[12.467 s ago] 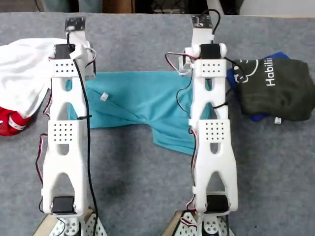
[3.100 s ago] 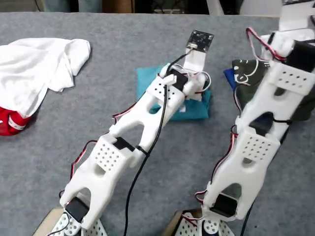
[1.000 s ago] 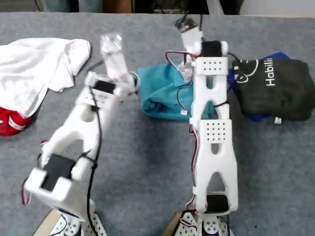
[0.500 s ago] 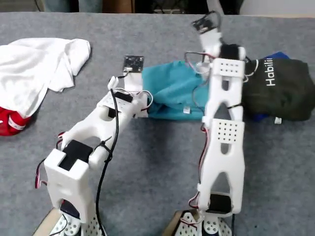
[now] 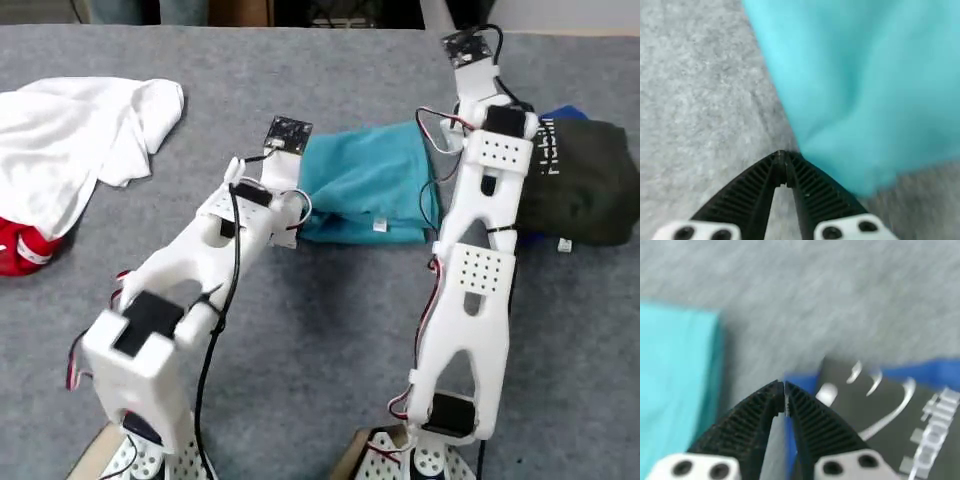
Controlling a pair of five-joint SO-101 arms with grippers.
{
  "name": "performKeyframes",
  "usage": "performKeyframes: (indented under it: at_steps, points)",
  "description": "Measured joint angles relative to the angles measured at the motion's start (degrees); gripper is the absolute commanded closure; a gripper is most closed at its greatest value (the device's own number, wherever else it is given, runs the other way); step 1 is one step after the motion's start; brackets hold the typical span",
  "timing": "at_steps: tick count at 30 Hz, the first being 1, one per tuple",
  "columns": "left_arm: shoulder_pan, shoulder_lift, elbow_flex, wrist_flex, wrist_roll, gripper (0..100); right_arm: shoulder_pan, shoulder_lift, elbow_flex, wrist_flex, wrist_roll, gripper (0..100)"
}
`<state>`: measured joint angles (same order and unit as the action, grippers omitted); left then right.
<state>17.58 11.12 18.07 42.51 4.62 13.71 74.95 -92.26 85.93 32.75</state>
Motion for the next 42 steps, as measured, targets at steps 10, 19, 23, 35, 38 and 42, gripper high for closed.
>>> performKeyframes:
  at_steps: [10,19,23,35,38,42]
  points:
    - [0.79,-10.2,-0.26,-9.76,16.09,97,-0.26,-21.01,19.43,14.95,-11.25,98.5]
    - [6.42,5.45,-3.16,-8.88,18.9,97,-5.71,-35.87,55.38,7.38,-11.96,98.5]
    - [6.24,5.45,-3.52,-6.33,19.08,97,-6.07,-36.13,64.79,2.37,-10.55,98.5]
    - [4.13,5.45,-2.99,-5.8,14.24,97,-1.05,-40.0,79.74,-5.89,-3.16,98.4]
    - [2.9,5.45,-2.99,-5.45,13.45,97,-0.97,-41.32,75.69,-2.11,-2.99,98.4]
    - [0.26,5.54,-5.27,-2.64,7.65,97,-0.7,-44.84,67.78,2.81,-2.99,98.3]
